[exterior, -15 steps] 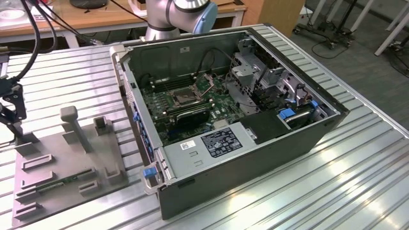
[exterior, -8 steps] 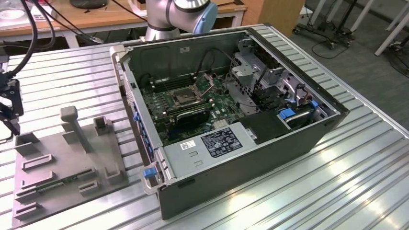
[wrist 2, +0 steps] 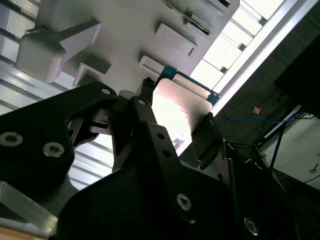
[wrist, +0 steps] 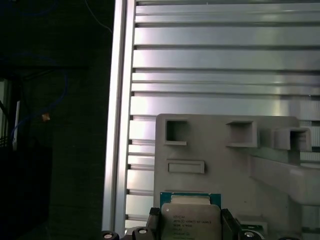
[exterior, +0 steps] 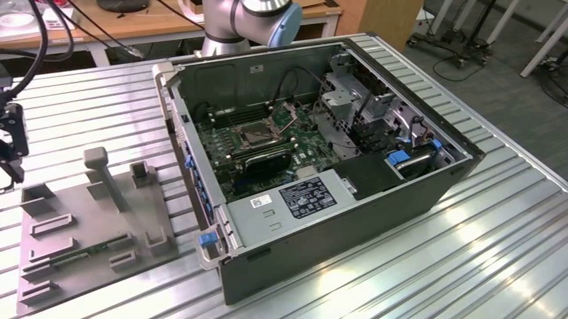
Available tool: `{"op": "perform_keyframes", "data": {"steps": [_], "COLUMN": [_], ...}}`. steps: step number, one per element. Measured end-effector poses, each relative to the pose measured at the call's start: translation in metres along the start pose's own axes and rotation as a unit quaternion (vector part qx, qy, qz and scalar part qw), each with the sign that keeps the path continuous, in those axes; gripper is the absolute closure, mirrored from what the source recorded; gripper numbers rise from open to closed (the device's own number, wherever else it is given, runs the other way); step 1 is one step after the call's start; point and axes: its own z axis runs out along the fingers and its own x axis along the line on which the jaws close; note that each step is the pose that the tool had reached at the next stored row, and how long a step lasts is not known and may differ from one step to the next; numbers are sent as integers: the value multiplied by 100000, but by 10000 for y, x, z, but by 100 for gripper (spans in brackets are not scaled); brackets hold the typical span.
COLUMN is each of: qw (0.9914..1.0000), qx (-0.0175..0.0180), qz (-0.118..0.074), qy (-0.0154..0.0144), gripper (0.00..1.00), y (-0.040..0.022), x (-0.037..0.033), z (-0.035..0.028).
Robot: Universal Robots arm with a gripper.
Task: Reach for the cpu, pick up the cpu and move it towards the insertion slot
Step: 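Pick up the cpu and move it towards the insertion slot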
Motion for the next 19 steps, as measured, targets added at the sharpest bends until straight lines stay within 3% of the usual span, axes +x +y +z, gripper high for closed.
{"op": "perform_keyframes", "data": {"steps": [7,14,19], "qw": [100000,100000,100000], "qx": [-4,-4,-1], "qz": [4,1,7], "qy": [-3,1,-1], "gripper": [45,45,45], "y": [3,3,2], "x": [0,-3,-48], "z": [-69,-73,-72]}}
